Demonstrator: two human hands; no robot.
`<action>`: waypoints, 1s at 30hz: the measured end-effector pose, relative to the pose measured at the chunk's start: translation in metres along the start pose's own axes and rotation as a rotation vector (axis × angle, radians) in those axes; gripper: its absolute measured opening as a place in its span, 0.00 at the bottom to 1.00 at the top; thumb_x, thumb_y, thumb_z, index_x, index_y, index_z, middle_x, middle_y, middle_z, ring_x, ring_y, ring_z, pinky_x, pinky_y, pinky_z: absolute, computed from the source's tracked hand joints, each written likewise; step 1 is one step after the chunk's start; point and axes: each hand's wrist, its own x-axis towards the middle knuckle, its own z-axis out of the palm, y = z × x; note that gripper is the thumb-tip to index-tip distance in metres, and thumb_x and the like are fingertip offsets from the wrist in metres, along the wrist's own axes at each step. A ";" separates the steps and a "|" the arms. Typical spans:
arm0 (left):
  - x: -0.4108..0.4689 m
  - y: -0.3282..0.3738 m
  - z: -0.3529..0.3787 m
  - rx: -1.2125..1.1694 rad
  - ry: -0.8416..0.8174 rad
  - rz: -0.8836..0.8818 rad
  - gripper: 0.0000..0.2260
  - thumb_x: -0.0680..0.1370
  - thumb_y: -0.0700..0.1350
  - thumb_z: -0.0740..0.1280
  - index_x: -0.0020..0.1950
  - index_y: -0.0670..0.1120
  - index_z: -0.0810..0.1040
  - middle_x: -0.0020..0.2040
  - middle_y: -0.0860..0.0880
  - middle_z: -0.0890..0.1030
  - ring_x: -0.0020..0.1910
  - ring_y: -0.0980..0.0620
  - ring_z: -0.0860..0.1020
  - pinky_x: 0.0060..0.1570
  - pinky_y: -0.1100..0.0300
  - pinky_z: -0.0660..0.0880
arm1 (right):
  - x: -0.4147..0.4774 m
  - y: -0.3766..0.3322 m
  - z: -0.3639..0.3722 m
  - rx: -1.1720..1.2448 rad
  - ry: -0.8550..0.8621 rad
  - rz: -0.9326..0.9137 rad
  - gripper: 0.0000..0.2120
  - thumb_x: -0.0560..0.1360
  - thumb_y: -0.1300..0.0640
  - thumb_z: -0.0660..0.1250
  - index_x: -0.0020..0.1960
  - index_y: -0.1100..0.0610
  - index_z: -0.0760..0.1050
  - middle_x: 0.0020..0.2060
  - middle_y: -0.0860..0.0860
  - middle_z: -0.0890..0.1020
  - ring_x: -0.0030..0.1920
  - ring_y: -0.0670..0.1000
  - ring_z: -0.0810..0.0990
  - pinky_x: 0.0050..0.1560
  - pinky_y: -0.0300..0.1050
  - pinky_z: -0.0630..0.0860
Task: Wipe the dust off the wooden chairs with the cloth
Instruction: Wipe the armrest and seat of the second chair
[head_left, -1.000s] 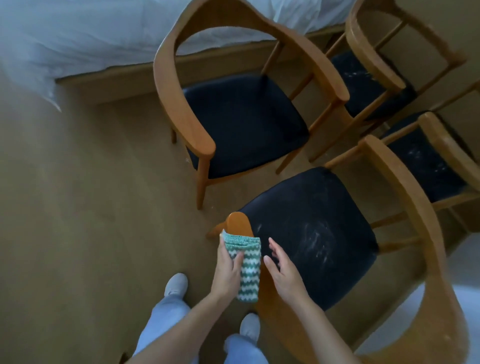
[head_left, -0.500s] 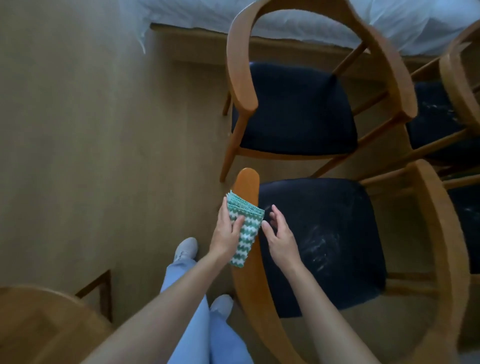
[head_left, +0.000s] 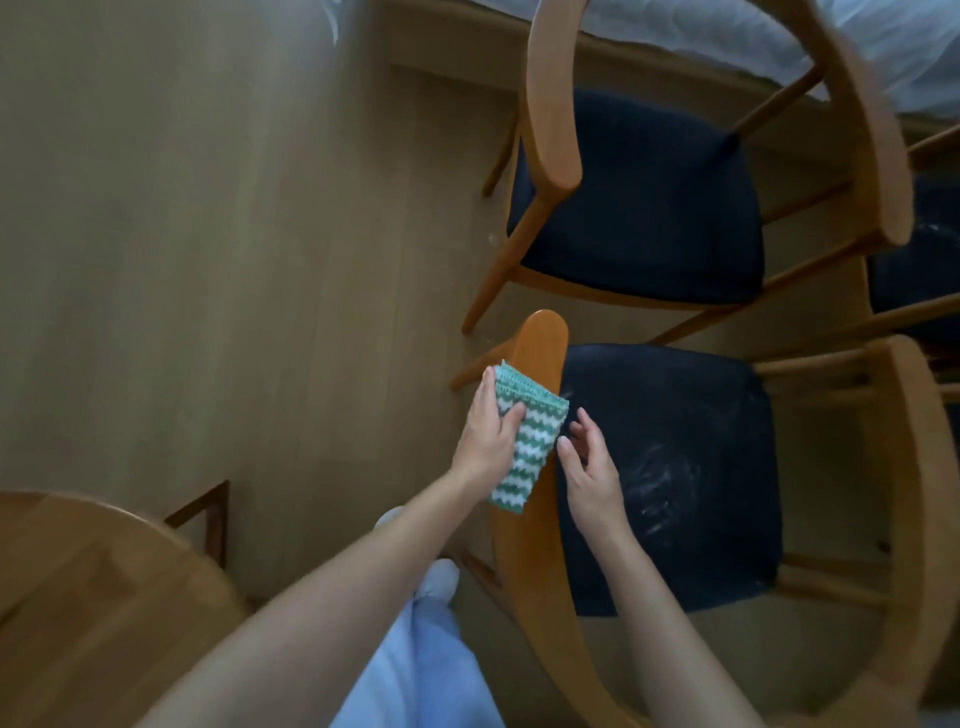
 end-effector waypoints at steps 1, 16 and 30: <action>0.012 0.009 -0.004 0.018 -0.018 0.013 0.28 0.82 0.50 0.54 0.77 0.49 0.43 0.77 0.50 0.52 0.74 0.51 0.59 0.71 0.49 0.60 | 0.001 -0.003 0.000 -0.006 0.010 -0.015 0.25 0.81 0.52 0.57 0.76 0.52 0.56 0.72 0.51 0.65 0.71 0.47 0.63 0.67 0.43 0.64; -0.116 -0.084 0.071 -0.184 0.162 -0.114 0.30 0.75 0.64 0.53 0.70 0.67 0.37 0.75 0.51 0.60 0.67 0.49 0.70 0.63 0.46 0.71 | -0.041 0.038 -0.031 -0.124 -0.142 -0.013 0.23 0.82 0.54 0.56 0.75 0.52 0.58 0.71 0.51 0.66 0.70 0.47 0.65 0.66 0.40 0.64; -0.206 -0.120 0.177 -0.421 0.253 -0.447 0.24 0.80 0.55 0.56 0.73 0.46 0.57 0.60 0.48 0.74 0.60 0.48 0.74 0.61 0.53 0.69 | -0.115 0.108 -0.072 -0.024 -0.081 0.037 0.22 0.81 0.53 0.57 0.74 0.48 0.59 0.68 0.48 0.69 0.64 0.42 0.68 0.62 0.38 0.65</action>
